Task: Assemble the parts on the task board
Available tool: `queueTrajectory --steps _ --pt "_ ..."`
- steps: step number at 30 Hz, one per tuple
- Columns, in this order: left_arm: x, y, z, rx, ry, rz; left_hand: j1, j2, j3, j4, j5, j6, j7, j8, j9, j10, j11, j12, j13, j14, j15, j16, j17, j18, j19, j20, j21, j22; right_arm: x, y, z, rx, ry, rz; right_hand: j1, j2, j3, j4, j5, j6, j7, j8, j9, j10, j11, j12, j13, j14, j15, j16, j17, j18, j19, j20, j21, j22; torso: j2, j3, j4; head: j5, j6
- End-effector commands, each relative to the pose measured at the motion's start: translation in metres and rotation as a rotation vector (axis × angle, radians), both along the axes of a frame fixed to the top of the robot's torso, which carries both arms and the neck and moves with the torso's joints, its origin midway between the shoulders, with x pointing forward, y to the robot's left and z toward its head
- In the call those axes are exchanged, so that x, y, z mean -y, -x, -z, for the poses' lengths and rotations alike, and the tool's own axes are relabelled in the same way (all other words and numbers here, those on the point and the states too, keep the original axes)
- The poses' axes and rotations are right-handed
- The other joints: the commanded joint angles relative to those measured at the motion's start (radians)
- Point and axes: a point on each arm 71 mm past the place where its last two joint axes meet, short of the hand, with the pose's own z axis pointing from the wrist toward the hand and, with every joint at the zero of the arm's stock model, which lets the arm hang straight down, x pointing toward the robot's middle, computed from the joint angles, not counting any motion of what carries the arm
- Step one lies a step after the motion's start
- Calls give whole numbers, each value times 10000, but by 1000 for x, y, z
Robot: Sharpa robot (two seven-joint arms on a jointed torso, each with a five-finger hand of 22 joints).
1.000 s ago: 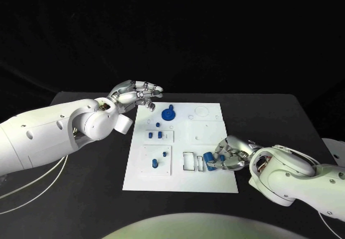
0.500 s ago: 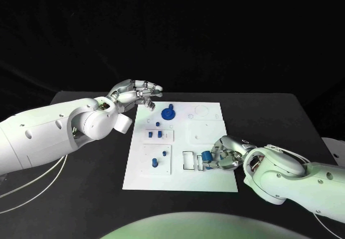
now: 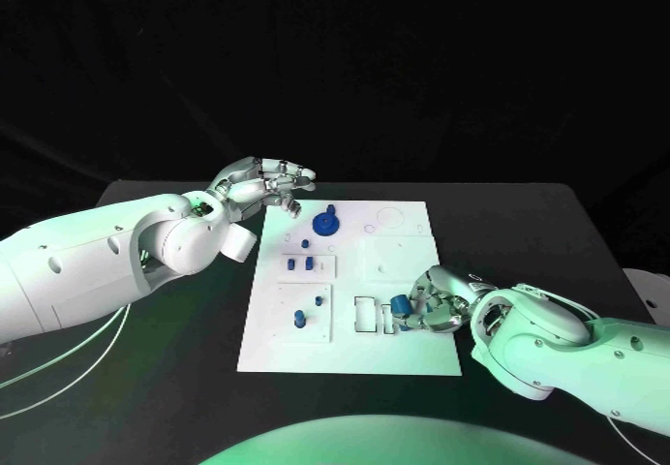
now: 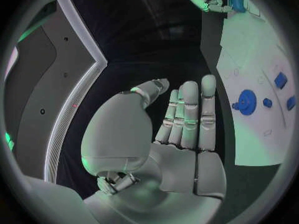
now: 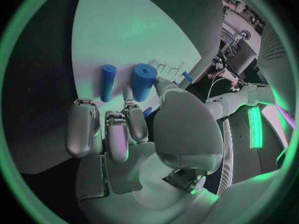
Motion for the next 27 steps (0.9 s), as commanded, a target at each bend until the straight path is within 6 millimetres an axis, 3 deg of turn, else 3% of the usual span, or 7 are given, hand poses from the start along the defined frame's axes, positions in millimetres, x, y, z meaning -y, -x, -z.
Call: queueTrajectory --steps 1,3,9,17,27 --pt "2 1 -1 29 68 144 -24 29 -48 14 36 -65 -18 33 13 -66 13 69 -4 -55 -15 2 -9 196 28 71 -61 -16 3 2 6 -408 -63 286 572 161 356 -133 356 360 -317 -79 -31 -7 -62 1 197 888 -95 46 1856 -125 59 -65 3 1485 7 3 7 -8 5" --pt "2 0 -1 22 66 152 -24 29 -48 14 36 -65 -18 33 13 -66 13 69 -4 -55 -15 2 -9 196 28 71 -61 -16 4 3 5 -467 -254 484 825 35 776 -177 849 412 -328 -109 -58 3 -75 4 228 893 -108 54 1884 -131 72 -81 21 1509 12 5 -1 5 11" --pt "3 0 -1 1 60 171 -24 29 -48 14 36 -65 -18 33 13 -66 13 69 -4 -55 -15 2 -9 196 28 71 -61 -16 8 5 5 -1142 -1075 1312 853 -103 1233 -186 1338 458 -330 -118 -54 25 -82 11 264 898 -116 61 1908 -131 74 -94 2 1525 13 0 1 -15 9" --pt "3 0 0 -36 51 207 -28 32 -49 16 47 -66 -20 41 14 -74 13 78 -5 -57 -14 7 -18 196 32 71 -70 -19 12 7 8 -2324 -2026 2338 740 -119 1462 -172 1589 489 -340 -98 -28 52 -89 32 297 893 -118 54 1887 -119 58 -96 -63 1514 16 -1 5 -30 18" --pt "5 0 0 -71 52 283 -35 22 -56 15 52 -69 -19 48 15 -96 17 77 -9 -65 -12 9 -26 195 33 72 -78 -21 8 5 -8 -1985 -2697 2584 632 -128 1528 -143 1636 498 -336 -88 -13 79 -86 62 330 899 -120 64 1920 -125 69 -99 -38 1528 6 -2 14 -61 55"
